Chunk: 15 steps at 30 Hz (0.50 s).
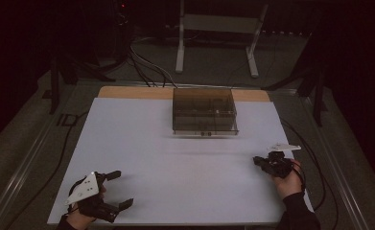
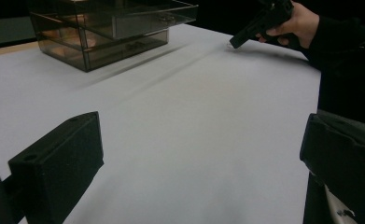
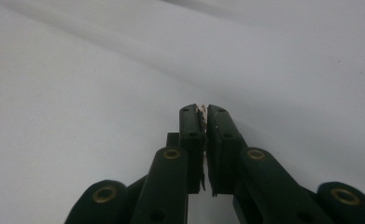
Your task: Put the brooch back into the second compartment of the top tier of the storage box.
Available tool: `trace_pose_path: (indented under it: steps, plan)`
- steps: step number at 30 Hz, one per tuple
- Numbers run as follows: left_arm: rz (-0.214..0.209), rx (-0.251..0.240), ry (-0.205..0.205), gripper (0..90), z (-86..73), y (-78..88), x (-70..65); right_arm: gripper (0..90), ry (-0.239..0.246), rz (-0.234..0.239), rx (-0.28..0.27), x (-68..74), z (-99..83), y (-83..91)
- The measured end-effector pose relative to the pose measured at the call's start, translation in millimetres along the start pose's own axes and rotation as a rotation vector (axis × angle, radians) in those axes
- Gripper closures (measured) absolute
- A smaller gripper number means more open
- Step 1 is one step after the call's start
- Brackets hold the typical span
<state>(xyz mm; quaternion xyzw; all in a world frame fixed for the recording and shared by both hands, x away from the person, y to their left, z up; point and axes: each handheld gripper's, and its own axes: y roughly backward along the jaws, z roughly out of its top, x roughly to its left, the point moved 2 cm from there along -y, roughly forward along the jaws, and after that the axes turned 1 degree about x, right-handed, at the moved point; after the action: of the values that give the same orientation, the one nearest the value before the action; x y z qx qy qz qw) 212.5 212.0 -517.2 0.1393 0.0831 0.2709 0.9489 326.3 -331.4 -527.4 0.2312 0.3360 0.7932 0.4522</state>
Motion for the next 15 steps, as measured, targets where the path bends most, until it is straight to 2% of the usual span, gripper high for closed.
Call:
trace_pose_path:
  steps: [10, 15]
  plan:
    - [0.001, -0.004, 0.002, 0.5, 0.7, 0.2, 0.1, 85.7, -0.025, 0.019, -0.008, 0.2, 1.9, 3.2]
    - [0.0, -0.002, -0.001, 0.5, 0.7, -0.3, -0.1, 85.7, -0.021, 0.024, -0.012, 3.9, 4.1, 5.0]
